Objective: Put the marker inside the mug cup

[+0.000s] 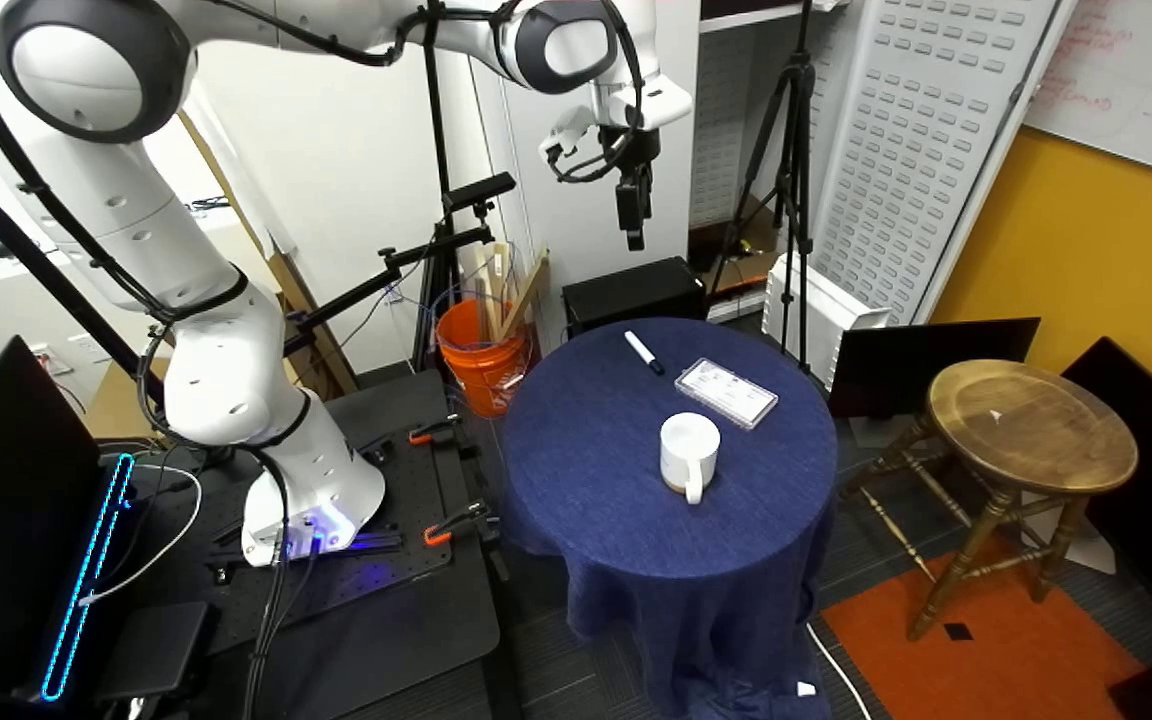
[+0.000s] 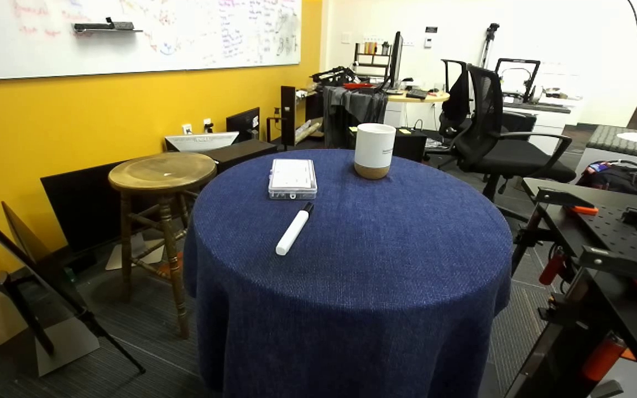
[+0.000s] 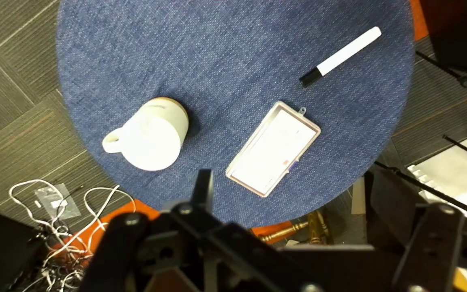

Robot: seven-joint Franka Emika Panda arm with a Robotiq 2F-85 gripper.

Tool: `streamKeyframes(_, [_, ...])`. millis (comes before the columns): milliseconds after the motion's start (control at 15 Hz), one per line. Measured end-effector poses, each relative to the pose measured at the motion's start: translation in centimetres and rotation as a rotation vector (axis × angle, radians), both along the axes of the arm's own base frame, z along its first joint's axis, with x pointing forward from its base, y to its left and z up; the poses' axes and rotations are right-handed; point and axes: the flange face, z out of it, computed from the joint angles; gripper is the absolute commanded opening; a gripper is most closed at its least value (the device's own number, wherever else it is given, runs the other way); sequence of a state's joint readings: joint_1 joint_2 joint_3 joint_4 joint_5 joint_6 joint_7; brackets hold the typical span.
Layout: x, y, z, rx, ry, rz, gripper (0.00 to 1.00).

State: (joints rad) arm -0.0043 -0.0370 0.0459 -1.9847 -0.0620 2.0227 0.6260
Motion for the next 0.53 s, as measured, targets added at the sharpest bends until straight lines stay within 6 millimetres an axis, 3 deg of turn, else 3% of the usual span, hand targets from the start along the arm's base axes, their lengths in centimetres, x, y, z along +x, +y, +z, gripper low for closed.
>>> streamKeyframes(533, [0.5, 4.1, -4.1, 0.226, -0.021, 0.002, 1.00])
